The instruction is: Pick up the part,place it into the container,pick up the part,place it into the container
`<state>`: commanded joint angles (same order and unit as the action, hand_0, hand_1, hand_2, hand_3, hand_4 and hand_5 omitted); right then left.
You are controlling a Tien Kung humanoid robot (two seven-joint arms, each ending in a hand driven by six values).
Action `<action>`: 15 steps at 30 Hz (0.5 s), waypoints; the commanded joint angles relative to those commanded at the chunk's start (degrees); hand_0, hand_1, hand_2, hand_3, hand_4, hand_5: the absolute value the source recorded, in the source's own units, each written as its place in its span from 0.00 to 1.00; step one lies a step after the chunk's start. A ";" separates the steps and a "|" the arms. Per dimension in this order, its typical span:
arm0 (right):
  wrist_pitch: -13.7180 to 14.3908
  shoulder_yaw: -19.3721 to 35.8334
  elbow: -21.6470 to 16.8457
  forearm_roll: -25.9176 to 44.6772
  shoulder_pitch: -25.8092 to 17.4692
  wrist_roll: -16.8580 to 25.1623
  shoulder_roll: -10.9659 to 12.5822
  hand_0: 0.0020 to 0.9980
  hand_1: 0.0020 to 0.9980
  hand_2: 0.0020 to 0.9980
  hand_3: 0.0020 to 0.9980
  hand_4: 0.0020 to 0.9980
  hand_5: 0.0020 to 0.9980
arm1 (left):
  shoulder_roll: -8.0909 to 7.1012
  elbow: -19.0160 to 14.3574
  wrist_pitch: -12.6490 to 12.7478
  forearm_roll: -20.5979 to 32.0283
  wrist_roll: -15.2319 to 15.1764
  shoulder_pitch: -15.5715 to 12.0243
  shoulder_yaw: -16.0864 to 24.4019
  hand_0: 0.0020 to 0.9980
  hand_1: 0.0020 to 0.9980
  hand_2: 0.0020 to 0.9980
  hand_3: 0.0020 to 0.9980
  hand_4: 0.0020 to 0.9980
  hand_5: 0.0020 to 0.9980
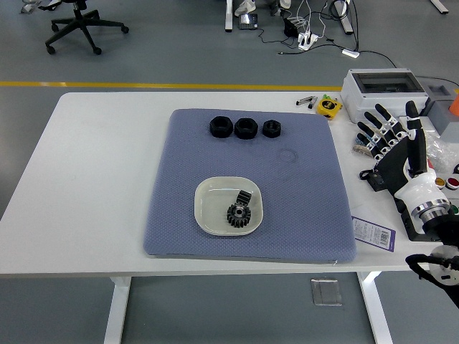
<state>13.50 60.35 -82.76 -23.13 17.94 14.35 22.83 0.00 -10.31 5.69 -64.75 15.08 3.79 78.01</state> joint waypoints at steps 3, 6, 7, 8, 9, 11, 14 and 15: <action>2.04 0.36 -0.18 1.47 0.18 1.84 0.23 0.70 0.62 0.67 0.84 1.00 0.91 | 0.00 0.00 0.03 0.48 -0.09 0.10 -0.30 0.82 0.78 0.81 0.56 0.47 0.73; 3.67 0.60 -0.17 3.71 0.42 3.40 0.42 0.20 0.18 0.21 0.19 1.00 0.71 | 0.00 0.00 0.01 0.65 -0.18 0.21 -0.45 0.82 0.78 0.81 0.56 0.47 0.73; 3.00 0.68 -0.08 4.27 0.47 3.23 0.41 0.20 0.18 0.21 0.19 1.00 0.71 | 0.00 0.00 0.00 0.66 -0.19 0.23 -0.47 0.82 0.78 0.81 0.56 0.47 0.73; 2.03 0.65 -0.03 5.12 0.47 3.27 0.44 0.20 0.18 0.21 0.19 1.00 0.71 | 0.00 0.00 -0.01 0.71 -0.20 0.25 -0.53 0.82 0.78 0.81 0.56 0.47 0.73; 1.41 0.55 -0.01 6.22 0.48 3.49 0.45 0.20 0.18 0.21 0.19 1.00 0.71 | 0.00 0.00 -0.03 0.74 -0.22 0.26 -0.56 0.82 0.78 0.81 0.56 0.47 0.73; 1.17 0.44 0.11 7.44 0.56 3.91 0.28 0.20 0.18 0.21 0.19 1.00 0.71 | 0.00 0.00 -0.01 0.81 -0.24 0.26 -0.57 0.82 0.78 0.81 0.56 0.47 0.73; 1.05 0.13 0.25 6.99 0.74 4.13 0.18 0.01 0.02 0.08 0.08 0.89 0.67 | 0.00 0.00 0.00 0.63 -0.20 0.28 -0.46 0.82 0.78 0.81 0.56 0.47 0.73; 1.00 -0.02 0.25 6.74 0.79 4.09 0.20 0.01 0.02 0.08 0.08 0.89 0.67 | 0.00 0.00 0.00 0.63 -0.19 0.28 -0.46 0.82 0.78 0.81 0.56 0.47 0.73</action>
<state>14.50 60.33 -82.51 -16.39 18.73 18.45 23.03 0.00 -10.31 5.69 -64.12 14.89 4.06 77.56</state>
